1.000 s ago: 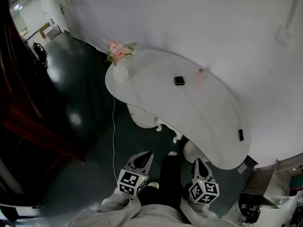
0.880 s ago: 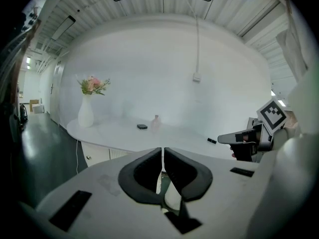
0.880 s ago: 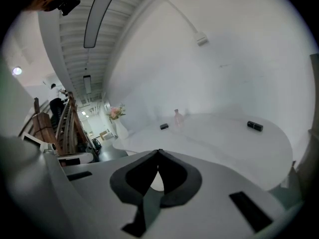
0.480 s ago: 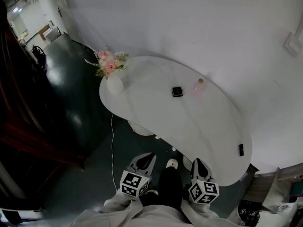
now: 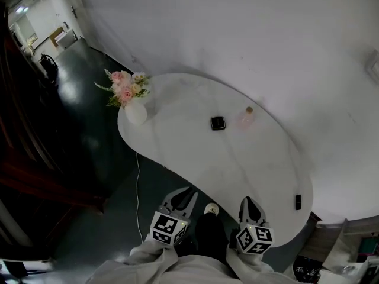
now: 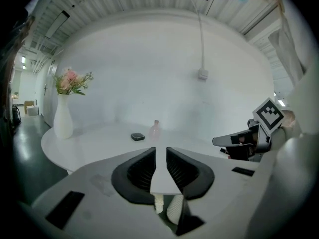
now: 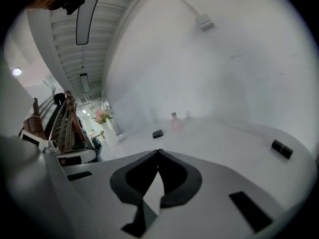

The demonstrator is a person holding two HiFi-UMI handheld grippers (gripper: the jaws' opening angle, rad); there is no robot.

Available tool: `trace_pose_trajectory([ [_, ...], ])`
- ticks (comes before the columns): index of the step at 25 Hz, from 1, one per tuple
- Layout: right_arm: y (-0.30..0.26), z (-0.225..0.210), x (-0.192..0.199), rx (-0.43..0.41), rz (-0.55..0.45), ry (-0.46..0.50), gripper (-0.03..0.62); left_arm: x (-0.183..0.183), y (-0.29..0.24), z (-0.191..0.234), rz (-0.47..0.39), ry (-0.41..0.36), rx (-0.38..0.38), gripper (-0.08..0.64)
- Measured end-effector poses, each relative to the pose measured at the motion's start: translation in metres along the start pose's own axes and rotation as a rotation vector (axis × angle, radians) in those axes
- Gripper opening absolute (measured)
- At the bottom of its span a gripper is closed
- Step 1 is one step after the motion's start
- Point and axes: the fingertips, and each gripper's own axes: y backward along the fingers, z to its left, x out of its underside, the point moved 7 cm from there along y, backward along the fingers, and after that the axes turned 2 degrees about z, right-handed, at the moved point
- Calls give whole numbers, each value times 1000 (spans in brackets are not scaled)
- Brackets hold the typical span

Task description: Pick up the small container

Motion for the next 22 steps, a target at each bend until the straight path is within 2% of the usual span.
trace_pose_trajectory([
  [1, -3, -3, -3, 0, -3, -3, 51, -3, -6, 0, -5, -2, 10, 76],
  [2, -6, -6, -6, 0, -5, -8, 51, -7, -11, 0, -9, -2, 23, 180],
  [3, -7, -9, -8, 2, -7, -14, 51, -9, -17, -1, -11, -1, 37, 245],
  [11, -28, -42, -24, 27, -14, -59, 51, -27, -65, -7, 1, -21, 86, 252],
  [22, -64, -71, -20, 17, 55, -140, 51, -38, -120, 1, 29, -41, 69, 250],
])
